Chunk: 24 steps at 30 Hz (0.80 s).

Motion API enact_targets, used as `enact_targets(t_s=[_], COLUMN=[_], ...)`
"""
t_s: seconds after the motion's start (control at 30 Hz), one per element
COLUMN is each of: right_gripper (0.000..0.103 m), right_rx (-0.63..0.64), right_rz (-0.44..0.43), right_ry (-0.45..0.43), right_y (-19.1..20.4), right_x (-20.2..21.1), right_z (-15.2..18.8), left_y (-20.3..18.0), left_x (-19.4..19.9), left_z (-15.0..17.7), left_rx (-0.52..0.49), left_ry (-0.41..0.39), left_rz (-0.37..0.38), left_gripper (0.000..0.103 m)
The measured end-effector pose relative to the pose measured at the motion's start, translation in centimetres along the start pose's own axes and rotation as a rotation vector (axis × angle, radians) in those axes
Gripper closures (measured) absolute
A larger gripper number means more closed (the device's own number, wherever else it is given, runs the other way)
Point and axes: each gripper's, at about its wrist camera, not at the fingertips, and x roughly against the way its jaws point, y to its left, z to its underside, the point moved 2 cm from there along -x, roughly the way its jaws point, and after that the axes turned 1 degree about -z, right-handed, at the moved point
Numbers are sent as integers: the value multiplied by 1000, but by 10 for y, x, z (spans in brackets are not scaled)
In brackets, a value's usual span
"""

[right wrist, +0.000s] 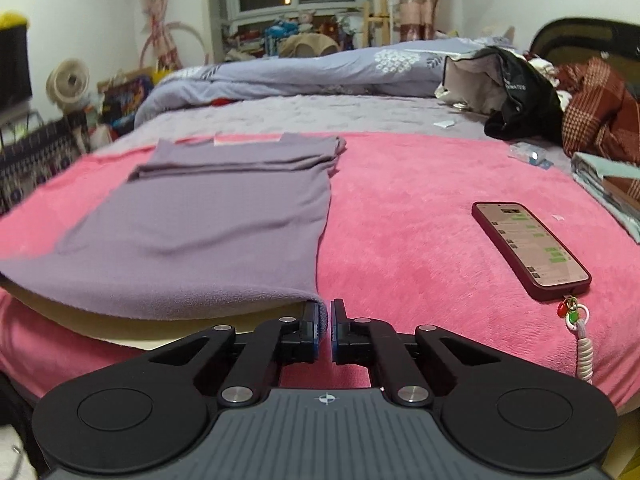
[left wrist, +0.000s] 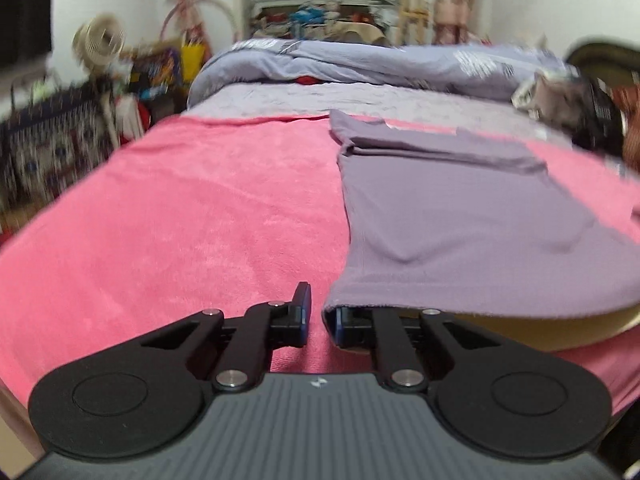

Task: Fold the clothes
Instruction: 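Grasp the shirt hem with the left gripper while the right gripper grasps the hem too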

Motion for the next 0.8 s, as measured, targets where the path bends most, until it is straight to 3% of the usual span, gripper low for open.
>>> enact_targets(t_s=[0.2,0.3,0.37,0.43,0.53,0.63,0.73,0.8], right_gripper=[93,77,57,44,42,28,28,28], right_rx=[36,129,184,226,304,347,382,412], right_rz=[13,37,16,-5,-77,-219,-338,-368], right_ry=[25,65,45,-1,-80,-135,-160,-166], right_y=[1,10,26,47,86,126,164,186], right_x=[-3,-11,-9,-8,-10,-13,-18,-23], right_z=[1,18,30,36,37,32,29,31], left_y=[6,7,7,8,9,8,7,6], left_x=[-1,-4,-5,-7,-9,-9,-9,-8], left_z=[3,4,4,5,6,8,9,9], left_rx=[21,28,34,39,46,50,50,52], left_ry=[23,31,35,40,47,54,59,58], left_rz=[4,3,3,3,2,0,-6,-5], left_gripper=[84,84,84,84,83,83,83,83])
